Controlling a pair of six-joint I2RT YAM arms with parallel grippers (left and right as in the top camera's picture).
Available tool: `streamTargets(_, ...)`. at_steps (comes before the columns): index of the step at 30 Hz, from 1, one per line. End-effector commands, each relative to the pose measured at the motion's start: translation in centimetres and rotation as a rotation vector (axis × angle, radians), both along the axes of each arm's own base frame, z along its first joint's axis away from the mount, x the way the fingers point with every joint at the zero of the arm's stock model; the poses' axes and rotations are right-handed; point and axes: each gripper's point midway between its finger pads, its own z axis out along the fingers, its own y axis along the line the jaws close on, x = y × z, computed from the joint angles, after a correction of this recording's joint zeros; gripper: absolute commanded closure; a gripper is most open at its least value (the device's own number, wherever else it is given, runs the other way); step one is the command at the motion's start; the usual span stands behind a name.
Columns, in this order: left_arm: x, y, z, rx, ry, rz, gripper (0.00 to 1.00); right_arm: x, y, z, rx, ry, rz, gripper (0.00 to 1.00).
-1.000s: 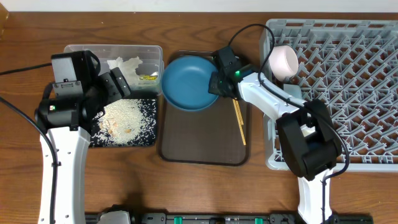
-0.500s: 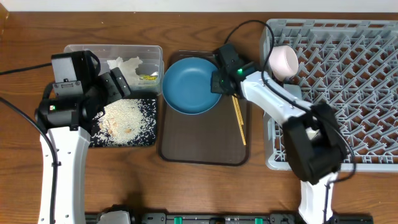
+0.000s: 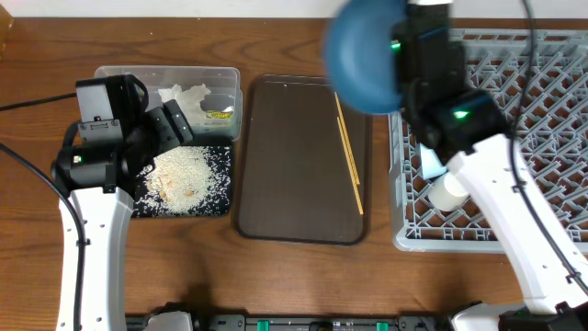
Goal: Sort waste into correct bins and load items into the dishwasher rack
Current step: 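Lift teal plate with right gripper and stand it in rack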
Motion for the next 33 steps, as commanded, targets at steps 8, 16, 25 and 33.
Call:
streamTargets(8,0.2,0.3,0.4,0.009,-0.007,0.008,0.09,-2.1,-15.3,2.0,-0.389,0.13,-0.416,0.99)
streamTargets(16,0.2,0.3,0.4,0.008,-0.007,0.007,0.09,-0.5,-20.9,2.8,-0.543,0.263,-0.335,0.99)
streamTargets(25,0.2,0.3,0.4,0.008,-0.007,0.007,0.09,2.5,-25.6,0.6,-0.695,0.382,-0.351,0.99)
streamTargets(33,0.2,0.3,0.4,0.008,-0.007,0.007,0.09,5.5,-26.5,-1.4,-0.81,0.45,-0.315,0.99)
